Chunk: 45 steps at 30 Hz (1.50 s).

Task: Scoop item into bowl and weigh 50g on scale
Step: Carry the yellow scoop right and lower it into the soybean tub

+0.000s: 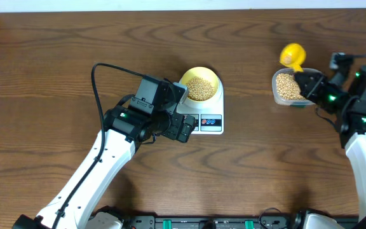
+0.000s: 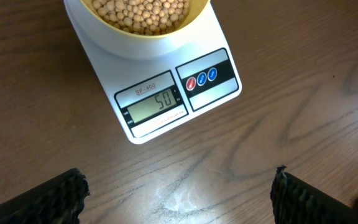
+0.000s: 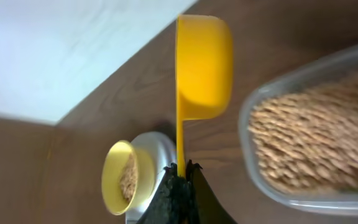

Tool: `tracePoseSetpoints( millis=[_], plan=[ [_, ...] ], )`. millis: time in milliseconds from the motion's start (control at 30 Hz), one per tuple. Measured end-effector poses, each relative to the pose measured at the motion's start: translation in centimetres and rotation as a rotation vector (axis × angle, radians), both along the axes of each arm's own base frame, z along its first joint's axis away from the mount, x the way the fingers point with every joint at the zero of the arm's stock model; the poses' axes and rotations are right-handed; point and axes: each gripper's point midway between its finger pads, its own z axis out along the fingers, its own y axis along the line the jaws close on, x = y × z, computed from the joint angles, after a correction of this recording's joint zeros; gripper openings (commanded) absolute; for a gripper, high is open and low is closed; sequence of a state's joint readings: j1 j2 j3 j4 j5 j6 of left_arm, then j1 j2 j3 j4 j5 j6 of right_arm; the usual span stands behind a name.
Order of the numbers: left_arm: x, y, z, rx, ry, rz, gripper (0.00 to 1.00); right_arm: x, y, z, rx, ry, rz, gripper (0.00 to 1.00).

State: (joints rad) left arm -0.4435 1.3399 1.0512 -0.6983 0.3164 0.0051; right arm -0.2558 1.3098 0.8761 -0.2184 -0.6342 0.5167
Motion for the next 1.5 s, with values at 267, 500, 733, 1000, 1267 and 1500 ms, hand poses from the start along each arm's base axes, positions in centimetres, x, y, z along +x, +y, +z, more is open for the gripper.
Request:
tracePoseSetpoints(
  millis=[267, 500, 733, 1000, 1267, 1500],
  plan=[
    [0.0, 0.0, 0.0, 0.000, 0.001, 0.000, 0.96, -1.6, -2.9, -2.7, 0.022, 0.159, -0.149, 0.01],
    [0.0, 0.0, 0.0, 0.000, 0.000, 0.000, 0.96, -3.2, -5.1, -5.4, 0.005, 0.322, -0.326, 0.01],
    [0.0, 0.0, 0.0, 0.000, 0.000, 0.000, 0.96, -2.2, -6.2, -5.5, -0.009, 0.298, -0.382, 0.01],
    [0.0, 0.0, 0.0, 0.000, 0.000, 0.000, 0.96, -1.9, -5.2, -8.4, 0.071, 0.393, -0.354, 0.11],
    [0.0, 0.0, 0.0, 0.000, 0.000, 0.000, 0.96, -1.9, -5.0, -8.3, 0.101, 0.400, -0.361, 0.99],
    [0.0, 0.0, 0.0, 0.000, 0.000, 0.000, 0.96, -4.4, -6.5, -8.7, 0.000, 0.472, -0.450, 0.99]
  ],
)
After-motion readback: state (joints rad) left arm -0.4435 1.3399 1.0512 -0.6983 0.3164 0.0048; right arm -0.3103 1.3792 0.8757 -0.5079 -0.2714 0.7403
